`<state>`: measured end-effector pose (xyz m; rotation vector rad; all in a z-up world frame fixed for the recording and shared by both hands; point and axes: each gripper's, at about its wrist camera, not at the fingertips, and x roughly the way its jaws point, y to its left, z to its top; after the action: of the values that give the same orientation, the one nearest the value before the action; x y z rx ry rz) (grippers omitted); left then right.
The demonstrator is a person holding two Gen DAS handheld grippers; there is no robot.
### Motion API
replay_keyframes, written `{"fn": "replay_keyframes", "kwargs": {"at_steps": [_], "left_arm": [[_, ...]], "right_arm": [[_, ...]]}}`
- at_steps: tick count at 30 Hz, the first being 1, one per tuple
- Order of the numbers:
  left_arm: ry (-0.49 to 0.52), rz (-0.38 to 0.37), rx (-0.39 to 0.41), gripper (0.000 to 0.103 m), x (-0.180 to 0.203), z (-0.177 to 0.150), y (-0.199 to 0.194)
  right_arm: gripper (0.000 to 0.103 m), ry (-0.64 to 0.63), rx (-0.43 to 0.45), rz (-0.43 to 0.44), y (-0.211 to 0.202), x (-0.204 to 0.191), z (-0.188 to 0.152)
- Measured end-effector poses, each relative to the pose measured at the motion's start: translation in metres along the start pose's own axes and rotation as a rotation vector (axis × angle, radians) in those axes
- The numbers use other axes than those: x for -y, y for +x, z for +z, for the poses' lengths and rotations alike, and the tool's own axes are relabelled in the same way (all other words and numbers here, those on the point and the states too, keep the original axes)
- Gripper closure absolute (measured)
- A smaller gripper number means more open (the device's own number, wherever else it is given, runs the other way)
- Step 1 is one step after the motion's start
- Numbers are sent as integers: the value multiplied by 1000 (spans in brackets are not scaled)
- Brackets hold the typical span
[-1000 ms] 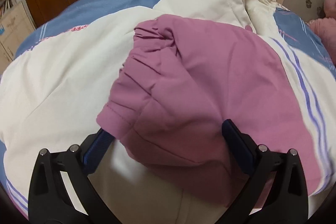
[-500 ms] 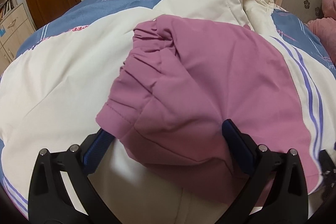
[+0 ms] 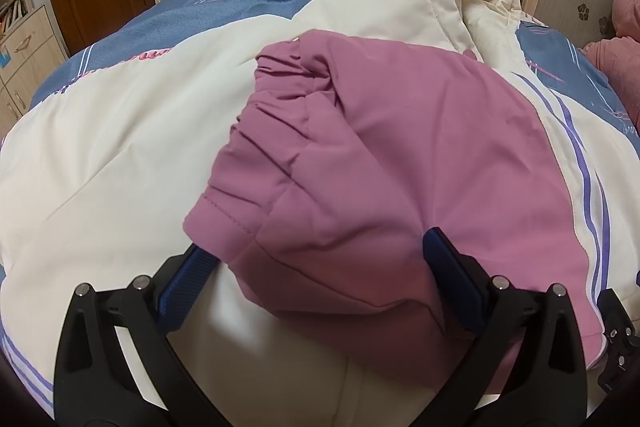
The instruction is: Fold large clothes
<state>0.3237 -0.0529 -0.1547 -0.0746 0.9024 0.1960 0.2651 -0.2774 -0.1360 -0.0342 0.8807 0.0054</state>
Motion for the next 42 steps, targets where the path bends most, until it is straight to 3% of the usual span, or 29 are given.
{"fn": "replay_keyframes", "kwargs": {"at_steps": [3,6,8,9,12,14,20,23,24,28,33,35,37,38,39,40,42], "left_arm": [[-9,8,-9,2,-1,4,-6],[-50,-9,117,2,-2,12,-41],[-5,3,157,2,12,23,-51],[27,21,137,2,20,29,-46],[167,139,-46,2,44,42,8],[160,112,-1,2,41,37,29],[109,94,-2,2,23,26,15],[-14,-43,-48,2,-25,8,4],[-43,-56,-38,2,-38,3,-3],[-133,44,117,2,-81,-14,-54],[-50,32,211,2,-58,5,-86],[-8,-61,200,2,-28,8,-88],[30,-109,156,2,-3,14,-72],[58,-87,121,2,10,12,-59],[83,-19,83,2,19,12,-45],[105,107,29,2,26,7,-14],[82,96,21,2,21,1,9]], "right_arm": [[1,-2,0,-3,0,0,0],[1,-8,0,-9,1,-1,0],[1,-8,0,-12,1,-2,0],[1,-8,0,-12,1,-2,0],[1,-9,1,-9,1,-2,0],[1,-18,5,-3,1,-5,0],[1,-24,4,-9,1,-6,1],[1,-43,7,-6,1,-8,1],[1,-55,8,-8,0,-11,1],[1,-75,14,-26,-1,-14,0],[1,-66,15,-24,-1,-13,0],[1,-64,16,-24,-2,-13,-1],[1,-62,16,-24,-2,-13,-1],[1,-63,16,-24,-2,-14,-1],[1,-62,16,-24,-2,-13,-1],[1,-62,17,-23,-2,-13,-1],[1,-68,4,-11,-3,-13,0]]}}
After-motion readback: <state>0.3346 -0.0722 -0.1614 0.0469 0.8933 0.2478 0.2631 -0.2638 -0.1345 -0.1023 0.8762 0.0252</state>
